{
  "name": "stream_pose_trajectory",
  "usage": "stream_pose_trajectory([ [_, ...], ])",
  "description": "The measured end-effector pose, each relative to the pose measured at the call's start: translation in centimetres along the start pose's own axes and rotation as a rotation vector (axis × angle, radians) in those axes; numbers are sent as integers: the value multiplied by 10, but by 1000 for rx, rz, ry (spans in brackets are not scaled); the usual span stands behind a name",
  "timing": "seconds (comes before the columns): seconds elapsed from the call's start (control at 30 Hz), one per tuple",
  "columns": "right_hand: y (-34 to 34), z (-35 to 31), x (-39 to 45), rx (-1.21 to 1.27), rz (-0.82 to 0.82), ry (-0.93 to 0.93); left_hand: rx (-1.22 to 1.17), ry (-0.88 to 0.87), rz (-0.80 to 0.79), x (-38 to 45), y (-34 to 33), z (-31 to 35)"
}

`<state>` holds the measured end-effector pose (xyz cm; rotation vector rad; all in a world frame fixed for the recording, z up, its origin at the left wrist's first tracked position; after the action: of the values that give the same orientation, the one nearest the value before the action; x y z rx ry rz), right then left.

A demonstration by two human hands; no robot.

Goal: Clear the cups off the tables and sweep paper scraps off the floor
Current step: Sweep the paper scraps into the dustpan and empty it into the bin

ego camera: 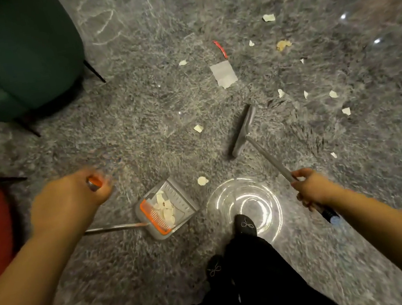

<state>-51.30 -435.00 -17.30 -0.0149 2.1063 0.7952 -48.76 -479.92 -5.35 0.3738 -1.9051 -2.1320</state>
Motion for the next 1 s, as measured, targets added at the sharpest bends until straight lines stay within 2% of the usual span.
stream_pose_trajectory([
  [0.1,-1,-15,18,-69,-30,5,45,22,-45,8,-9,-4],
  [0.27,-17,-24,33,-229,-113,15,40,45,-32,26,-16,-2],
  [0.67,-110,-10,-17,-178,-448,9,31,27,19,21,-21,-3],
  [0.83,-126,-10,-45,-140,-478,45,-10,49,34,-4,-17,-23],
  [1.0,-117,-23,-62,-119,-426,123,-115,166,40,-20,-13,-45],
])
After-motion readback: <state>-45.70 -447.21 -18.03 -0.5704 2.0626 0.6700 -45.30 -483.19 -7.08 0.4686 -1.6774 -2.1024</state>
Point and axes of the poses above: each hand's wrist, its own x-axis towards the middle knuckle, its own y-axis out of the back of the hand, z = x × y, the point moved 2 cm from there along x, towards the middle knuckle, and after that the axes turned 7 degrees about z, right-handed, at the moved point
